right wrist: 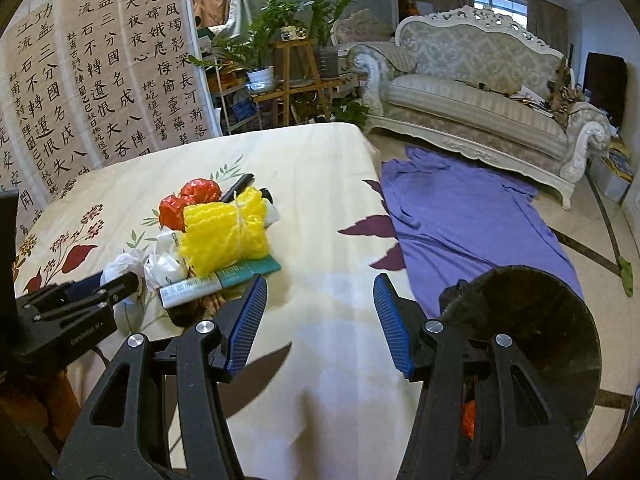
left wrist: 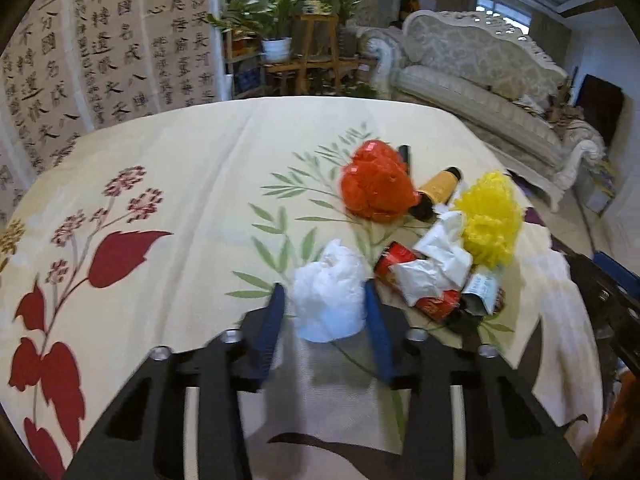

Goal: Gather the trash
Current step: 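Grasp the white crumpled bag with the left tool, then grasp the yellow net with the right tool while the left tool holds the white bag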

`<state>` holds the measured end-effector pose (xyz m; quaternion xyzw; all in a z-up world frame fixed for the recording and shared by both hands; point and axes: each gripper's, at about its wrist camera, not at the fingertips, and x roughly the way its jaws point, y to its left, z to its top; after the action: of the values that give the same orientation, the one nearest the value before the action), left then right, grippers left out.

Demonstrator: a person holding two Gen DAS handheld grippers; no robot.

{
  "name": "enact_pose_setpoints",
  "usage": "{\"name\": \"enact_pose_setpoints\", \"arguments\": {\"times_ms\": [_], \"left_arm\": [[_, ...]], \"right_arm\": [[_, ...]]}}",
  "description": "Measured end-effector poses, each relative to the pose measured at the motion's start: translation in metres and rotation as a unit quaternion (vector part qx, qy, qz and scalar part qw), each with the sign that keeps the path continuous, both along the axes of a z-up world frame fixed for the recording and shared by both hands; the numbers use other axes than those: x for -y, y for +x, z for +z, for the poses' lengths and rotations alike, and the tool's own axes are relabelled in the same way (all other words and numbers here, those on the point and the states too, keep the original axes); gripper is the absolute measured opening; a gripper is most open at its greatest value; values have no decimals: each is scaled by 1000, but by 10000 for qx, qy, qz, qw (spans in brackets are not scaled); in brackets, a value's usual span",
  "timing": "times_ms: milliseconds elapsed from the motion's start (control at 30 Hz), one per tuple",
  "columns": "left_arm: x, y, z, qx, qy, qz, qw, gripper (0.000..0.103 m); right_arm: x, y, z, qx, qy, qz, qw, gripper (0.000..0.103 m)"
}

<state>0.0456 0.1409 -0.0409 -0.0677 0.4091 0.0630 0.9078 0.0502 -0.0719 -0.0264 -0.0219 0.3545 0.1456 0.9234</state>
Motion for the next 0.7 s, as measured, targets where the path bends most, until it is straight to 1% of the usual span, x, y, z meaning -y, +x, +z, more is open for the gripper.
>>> {"name": "enact_pose_setpoints", "arguments": {"times_ms": [133, 333, 367, 400, 533, 633, 700], "left_arm": [[-4, -1, 2, 61, 39, 12, 10000, 31], [-25, -2, 12, 204, 51, 229, 9995, 31], [-29, -1, 14, 219, 64, 263, 9994, 31], [-32, 0, 15, 230, 75, 301, 9993, 31], [-52, 1, 17, 257, 160, 497, 9983, 31], [-66, 2, 17, 236, 198, 626, 9976, 31], [-73, 2, 16, 230, 195, 695, 9971, 31]], "right_arm": [[-9, 6, 2, 16, 4, 64, 10000, 54], [-30, 14, 9, 90, 95, 229, 9997, 55], [-33, 15, 11, 98, 120, 252, 9996, 57], [-38, 17, 13, 113, 175, 293, 9994, 63], [-53, 25, 15, 162, 235, 371, 9989, 64], [-62, 34, 12, 75, 245, 404, 9989, 65], [-68, 40, 7, -11, 244, 396, 9989, 71]]}}
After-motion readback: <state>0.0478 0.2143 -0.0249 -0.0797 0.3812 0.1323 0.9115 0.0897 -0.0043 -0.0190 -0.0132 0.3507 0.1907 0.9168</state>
